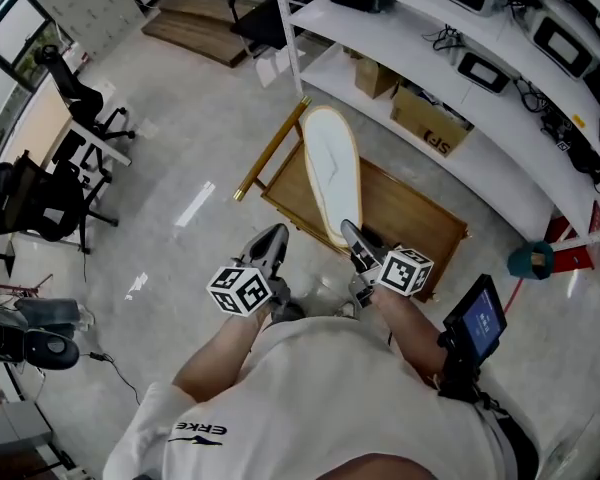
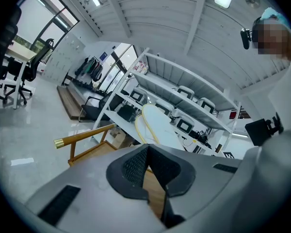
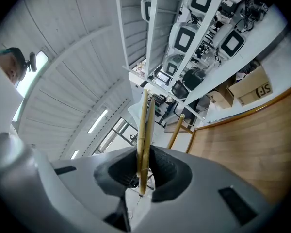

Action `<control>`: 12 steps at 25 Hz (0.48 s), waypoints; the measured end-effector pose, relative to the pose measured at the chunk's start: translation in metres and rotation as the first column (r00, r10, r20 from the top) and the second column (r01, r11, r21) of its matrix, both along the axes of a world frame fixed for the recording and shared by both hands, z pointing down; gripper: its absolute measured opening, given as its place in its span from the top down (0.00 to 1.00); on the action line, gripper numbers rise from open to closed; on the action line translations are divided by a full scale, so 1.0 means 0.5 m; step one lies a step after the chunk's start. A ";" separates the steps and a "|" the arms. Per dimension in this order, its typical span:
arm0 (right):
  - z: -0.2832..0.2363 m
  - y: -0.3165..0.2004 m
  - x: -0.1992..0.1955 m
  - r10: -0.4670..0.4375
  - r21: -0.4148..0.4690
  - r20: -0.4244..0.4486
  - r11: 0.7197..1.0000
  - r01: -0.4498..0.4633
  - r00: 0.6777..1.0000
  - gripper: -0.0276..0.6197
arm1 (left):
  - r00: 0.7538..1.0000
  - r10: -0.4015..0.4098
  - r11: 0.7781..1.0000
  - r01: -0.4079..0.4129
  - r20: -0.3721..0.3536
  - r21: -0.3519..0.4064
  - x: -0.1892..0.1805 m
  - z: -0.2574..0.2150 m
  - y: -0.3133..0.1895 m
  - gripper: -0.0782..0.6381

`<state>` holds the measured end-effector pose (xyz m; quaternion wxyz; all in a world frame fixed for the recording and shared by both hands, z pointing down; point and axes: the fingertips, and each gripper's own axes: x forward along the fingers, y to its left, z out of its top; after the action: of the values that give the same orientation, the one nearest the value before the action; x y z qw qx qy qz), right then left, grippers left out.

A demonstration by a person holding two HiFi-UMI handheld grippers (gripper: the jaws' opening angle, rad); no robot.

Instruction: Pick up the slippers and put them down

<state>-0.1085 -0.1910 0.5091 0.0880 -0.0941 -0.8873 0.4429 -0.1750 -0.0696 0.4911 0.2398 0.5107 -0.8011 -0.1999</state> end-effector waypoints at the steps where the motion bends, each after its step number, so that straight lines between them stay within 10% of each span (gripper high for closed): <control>1: 0.002 0.007 -0.010 -0.004 0.002 -0.002 1.000 0.004 1.000 0.86 | 1.000 -0.001 1.000 0.001 0.000 0.004 -0.009 0.000 0.005 0.89; 12: 0.026 0.081 -0.111 0.088 -0.001 -0.050 0.996 -0.088 0.995 0.86 | 0.999 0.052 0.998 -0.051 -0.009 0.038 -0.135 0.006 0.081 0.89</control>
<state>-0.1640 -0.1504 0.5223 0.0905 -0.0437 -0.8874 0.4499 -0.2425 -0.0294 0.4940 0.2392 0.5346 -0.7825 -0.2114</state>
